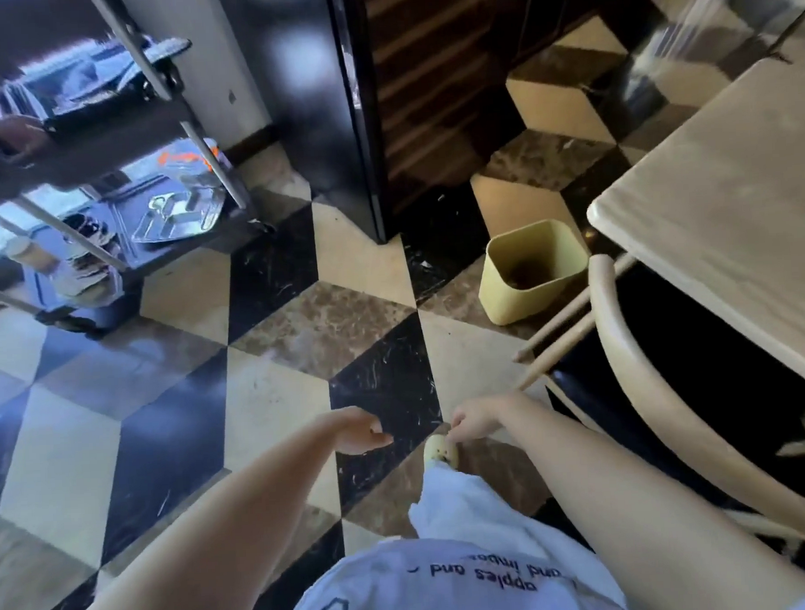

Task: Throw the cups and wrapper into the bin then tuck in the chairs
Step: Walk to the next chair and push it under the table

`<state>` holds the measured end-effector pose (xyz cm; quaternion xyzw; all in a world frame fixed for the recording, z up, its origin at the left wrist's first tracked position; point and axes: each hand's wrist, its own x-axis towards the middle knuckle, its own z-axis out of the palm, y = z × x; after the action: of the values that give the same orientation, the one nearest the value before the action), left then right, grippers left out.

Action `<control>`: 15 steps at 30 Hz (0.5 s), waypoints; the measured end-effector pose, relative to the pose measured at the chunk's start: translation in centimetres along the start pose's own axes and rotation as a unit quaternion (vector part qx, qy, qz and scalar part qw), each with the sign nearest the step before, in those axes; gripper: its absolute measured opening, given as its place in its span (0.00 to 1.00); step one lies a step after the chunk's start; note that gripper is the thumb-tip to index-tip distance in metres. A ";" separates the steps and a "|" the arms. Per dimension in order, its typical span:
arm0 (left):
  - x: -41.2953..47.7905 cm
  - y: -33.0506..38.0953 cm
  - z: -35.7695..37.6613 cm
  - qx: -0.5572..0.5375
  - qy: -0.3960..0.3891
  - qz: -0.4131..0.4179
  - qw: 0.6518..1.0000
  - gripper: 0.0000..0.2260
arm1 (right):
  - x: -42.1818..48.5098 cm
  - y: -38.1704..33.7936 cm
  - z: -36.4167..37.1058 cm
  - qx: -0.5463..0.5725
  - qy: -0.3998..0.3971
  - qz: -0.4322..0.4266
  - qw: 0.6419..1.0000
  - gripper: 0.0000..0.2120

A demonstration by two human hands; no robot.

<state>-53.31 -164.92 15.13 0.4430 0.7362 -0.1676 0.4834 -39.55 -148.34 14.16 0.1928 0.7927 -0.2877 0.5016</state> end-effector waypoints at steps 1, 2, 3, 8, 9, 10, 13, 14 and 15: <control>0.8 0.1 -2.5 -0.001 0.009 0.001 1.000 0.23 | 0.2 0.6 -2.6 0.000 0.004 -0.001 1.000 0.23; 1.3 0.3 -4.5 -0.007 0.023 0.001 1.000 0.23 | 0.2 1.1 -4.7 0.000 0.007 0.001 1.000 0.24; 2.1 0.4 -6.7 -0.013 0.039 0.001 0.999 0.23 | 0.5 1.8 -7.1 0.001 0.012 0.008 1.000 0.24; 5.4 0.5 -15.5 -0.022 0.062 0.011 0.998 0.21 | 1.3 4.0 -16.1 0.020 0.033 0.021 0.999 0.24; 6.2 0.5 -17.2 -0.015 0.063 0.016 0.998 0.21 | 1.7 4.5 -17.7 0.026 0.032 0.014 0.999 0.24; 7.1 0.4 -18.8 -0.008 0.063 0.020 0.998 0.21 | 1.9 4.9 -19.2 0.029 0.032 0.014 0.999 0.24; 10.4 -0.3 -23.4 0.008 0.054 0.037 0.998 0.21 | 3.4 6.2 -23.3 0.032 0.029 0.017 0.999 0.23; 11.7 -0.7 -25.0 0.010 0.051 0.037 0.998 0.21 | 4.3 6.7 -24.5 0.038 0.035 0.017 0.999 0.23; 13.1 -1.0 -26.9 0.015 0.053 0.041 0.998 0.21 | 5.0 7.1 -26.0 0.044 0.041 0.018 0.998 0.23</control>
<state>-71.12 -140.93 16.49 0.4881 0.7395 -0.1354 0.4433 -55.23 -125.93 16.37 0.2408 0.7957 -0.3053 0.4645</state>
